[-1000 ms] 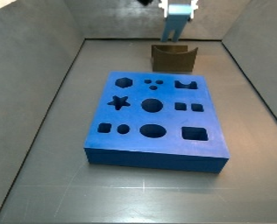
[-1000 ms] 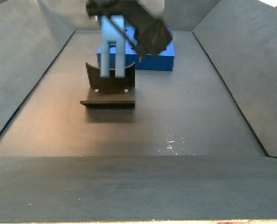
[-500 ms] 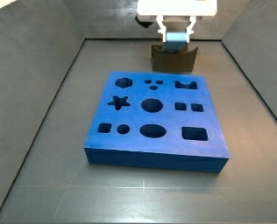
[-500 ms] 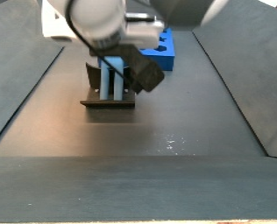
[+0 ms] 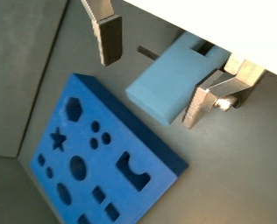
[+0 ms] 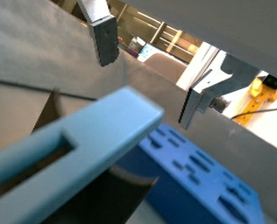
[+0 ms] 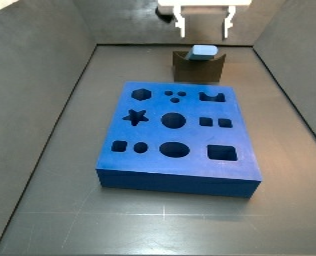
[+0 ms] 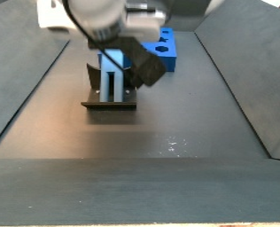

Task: Pick up the square-circle object. Move up. Rotate the square-circle object. Place the square-circle object on the fixture. Regrasp the square-circle object. Move to above the board. Insert the square-circle object.
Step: Regrasp the square-circle object.

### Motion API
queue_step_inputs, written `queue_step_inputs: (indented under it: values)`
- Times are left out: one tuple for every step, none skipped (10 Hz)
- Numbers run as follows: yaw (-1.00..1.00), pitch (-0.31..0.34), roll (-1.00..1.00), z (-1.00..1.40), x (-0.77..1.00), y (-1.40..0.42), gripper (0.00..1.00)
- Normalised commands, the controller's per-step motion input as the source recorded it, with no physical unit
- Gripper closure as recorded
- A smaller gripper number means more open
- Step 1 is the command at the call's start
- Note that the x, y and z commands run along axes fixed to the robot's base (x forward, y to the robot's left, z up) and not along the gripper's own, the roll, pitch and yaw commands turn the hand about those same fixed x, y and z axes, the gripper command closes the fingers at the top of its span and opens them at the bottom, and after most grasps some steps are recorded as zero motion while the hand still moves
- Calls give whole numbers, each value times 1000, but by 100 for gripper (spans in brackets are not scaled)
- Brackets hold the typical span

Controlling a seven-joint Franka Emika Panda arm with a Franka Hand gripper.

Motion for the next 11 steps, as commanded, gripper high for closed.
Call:
queue_step_inputs:
  values:
    - [18,49,33,1000,-35,11,0]
    - [13,60,32,877,-40,13,0]
    - [1,66,34,635,-36,15,0]
    - [-8,71,38,454,-35,14,0]
    - [-17,77,43,212,-32,13,0]
    - [-61,30,35,0,-1000,0,0]
    - [-72,10,28,-9,-1000,3,0]
    - [-84,-29,41,18,-1000,4,0]
    - [-80,-56,48,21,-1000,2,0]
    - [-67,-72,48,20,-1000,6,0]
    - [-43,-93,49,24,-1000,6,0]
